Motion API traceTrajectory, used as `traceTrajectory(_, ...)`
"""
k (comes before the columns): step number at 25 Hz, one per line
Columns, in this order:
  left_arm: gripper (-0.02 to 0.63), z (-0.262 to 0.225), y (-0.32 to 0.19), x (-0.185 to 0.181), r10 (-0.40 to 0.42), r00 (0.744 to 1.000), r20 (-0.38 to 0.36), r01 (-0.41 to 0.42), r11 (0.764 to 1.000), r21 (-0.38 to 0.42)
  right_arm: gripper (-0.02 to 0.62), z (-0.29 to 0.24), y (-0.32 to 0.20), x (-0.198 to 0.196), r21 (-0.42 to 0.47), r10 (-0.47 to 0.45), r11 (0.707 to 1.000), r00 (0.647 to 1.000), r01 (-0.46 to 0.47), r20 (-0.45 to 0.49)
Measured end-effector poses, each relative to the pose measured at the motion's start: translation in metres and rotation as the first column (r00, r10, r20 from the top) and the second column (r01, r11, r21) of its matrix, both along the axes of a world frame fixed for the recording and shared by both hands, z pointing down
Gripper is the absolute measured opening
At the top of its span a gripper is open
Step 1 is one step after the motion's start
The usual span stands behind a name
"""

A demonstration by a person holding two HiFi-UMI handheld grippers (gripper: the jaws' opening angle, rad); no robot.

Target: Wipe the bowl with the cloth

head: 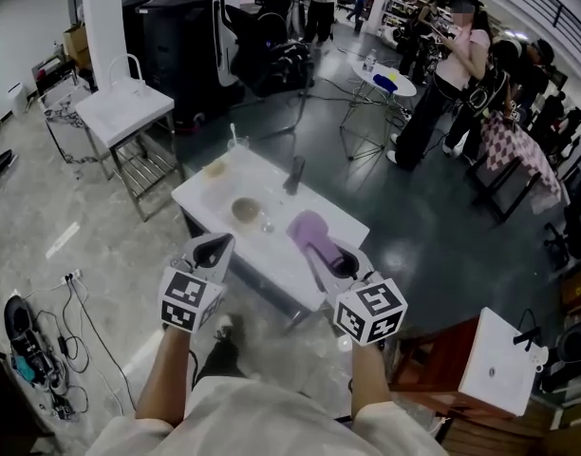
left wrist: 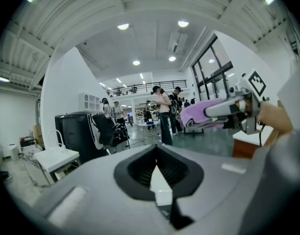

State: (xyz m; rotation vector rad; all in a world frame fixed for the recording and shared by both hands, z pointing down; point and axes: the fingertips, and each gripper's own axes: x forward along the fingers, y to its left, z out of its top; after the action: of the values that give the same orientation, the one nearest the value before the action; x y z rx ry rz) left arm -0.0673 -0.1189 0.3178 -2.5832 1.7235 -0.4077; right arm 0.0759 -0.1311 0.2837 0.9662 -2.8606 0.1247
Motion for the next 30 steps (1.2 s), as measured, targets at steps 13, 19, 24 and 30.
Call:
traceTrajectory(13, 0.002, 0.019, -0.125, -0.037, 0.027, 1.0, 0.001, -0.027, 1.0, -0.006, 0.103, 0.015, -0.12, -0.038, -0.004, 0.036, 0.999, 0.999, -0.036, -0.003)
traceTrajectory(19, 0.002, 0.019, -0.186, -0.068, -0.005, 1.0, -0.008, 0.005, 1.0, -0.005, 0.103, 0.024, -0.178, -0.062, -0.034, 0.037, 0.999, 0.999, -0.037, -0.021)
traceTrajectory(24, 0.002, 0.032, -0.229, -0.093, -0.006, 1.0, -0.013, 0.005, 0.999, -0.038, 0.103, 0.033, -0.218, -0.085, -0.054, 0.04, 0.998, 0.999, -0.041, -0.029)
traceTrajectory(30, 0.003, 0.064, -0.271, -0.108, 0.025, 0.999, -0.023, -0.027, 0.995, -0.093, 0.103, 0.057, -0.258, -0.101, -0.109, 0.061, 0.992, 0.998, -0.064, -0.035)
